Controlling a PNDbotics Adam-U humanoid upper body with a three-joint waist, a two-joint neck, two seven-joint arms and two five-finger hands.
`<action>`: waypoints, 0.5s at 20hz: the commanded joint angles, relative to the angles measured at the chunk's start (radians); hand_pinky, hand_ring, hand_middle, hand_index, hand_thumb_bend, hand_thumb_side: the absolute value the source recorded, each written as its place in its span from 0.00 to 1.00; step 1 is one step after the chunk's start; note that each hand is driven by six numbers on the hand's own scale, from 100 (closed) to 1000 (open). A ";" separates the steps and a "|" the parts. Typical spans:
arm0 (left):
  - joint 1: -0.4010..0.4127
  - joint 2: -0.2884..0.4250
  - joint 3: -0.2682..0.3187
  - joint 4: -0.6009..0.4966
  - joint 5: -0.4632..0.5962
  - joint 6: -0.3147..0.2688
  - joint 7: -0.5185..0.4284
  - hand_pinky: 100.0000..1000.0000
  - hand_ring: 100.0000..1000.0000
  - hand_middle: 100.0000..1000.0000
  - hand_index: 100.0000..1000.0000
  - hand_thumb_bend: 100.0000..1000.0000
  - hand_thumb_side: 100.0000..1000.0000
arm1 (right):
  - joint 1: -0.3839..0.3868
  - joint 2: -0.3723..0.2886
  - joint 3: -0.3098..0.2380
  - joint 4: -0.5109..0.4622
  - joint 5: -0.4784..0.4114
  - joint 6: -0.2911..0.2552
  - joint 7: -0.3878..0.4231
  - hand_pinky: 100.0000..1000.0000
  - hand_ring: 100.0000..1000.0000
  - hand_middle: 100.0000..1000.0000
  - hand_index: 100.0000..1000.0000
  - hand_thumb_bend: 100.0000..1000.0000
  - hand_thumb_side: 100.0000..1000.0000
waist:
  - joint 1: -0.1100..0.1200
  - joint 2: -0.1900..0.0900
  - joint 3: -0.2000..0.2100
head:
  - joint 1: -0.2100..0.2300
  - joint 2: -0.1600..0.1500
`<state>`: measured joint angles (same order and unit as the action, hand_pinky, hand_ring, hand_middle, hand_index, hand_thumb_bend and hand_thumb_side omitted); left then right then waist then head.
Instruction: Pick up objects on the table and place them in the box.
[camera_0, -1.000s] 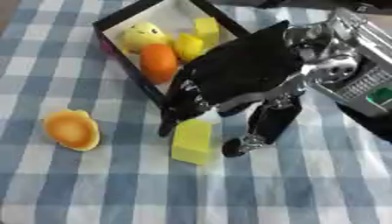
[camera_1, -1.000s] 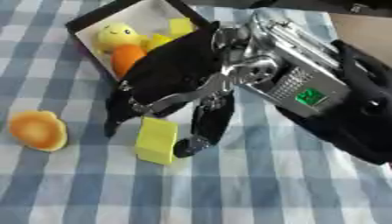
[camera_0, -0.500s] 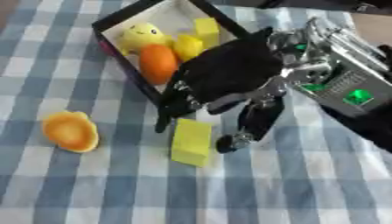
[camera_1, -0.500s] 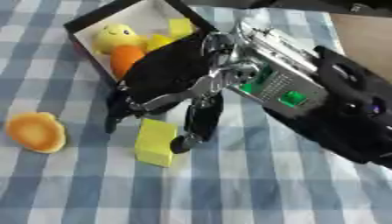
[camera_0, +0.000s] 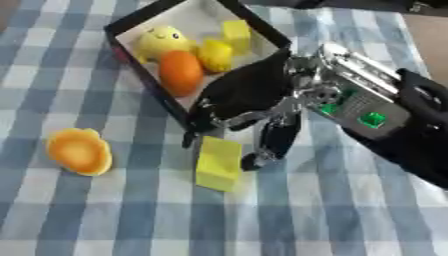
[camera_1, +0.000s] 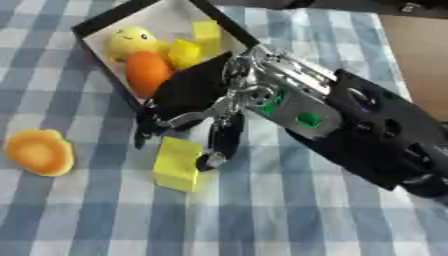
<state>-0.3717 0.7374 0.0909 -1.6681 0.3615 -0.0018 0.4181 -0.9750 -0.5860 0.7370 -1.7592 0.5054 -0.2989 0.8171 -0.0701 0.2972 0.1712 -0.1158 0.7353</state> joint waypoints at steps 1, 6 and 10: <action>-0.012 0.023 0.012 -0.014 0.000 0.000 0.003 0.73 0.75 0.82 0.86 0.83 0.53 | -0.008 -0.008 -0.002 0.012 0.007 -0.017 -0.002 0.86 0.81 0.75 0.87 0.37 0.00 | -0.008 -0.002 0.002 | 0.000 -0.009; -0.016 0.022 0.013 -0.013 0.001 -0.001 0.004 0.73 0.75 0.82 0.86 0.83 0.53 | -0.004 -0.008 0.000 0.022 0.011 -0.040 0.003 0.86 0.81 0.75 0.87 0.38 0.00 | -0.009 -0.001 0.003 | 0.001 -0.011; -0.019 0.021 0.012 -0.014 0.000 -0.001 0.004 0.73 0.74 0.82 0.86 0.83 0.53 | 0.003 -0.002 0.002 0.040 0.016 -0.060 0.006 0.86 0.81 0.76 0.87 0.37 0.00 | -0.009 0.001 0.006 | 0.000 -0.013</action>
<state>-0.3790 0.7371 0.0910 -1.6680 0.3618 -0.0029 0.4197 -0.9608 -0.5835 0.7462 -1.7197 0.5153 -0.3446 0.8175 -0.0749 0.3019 0.1759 -0.1154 0.7346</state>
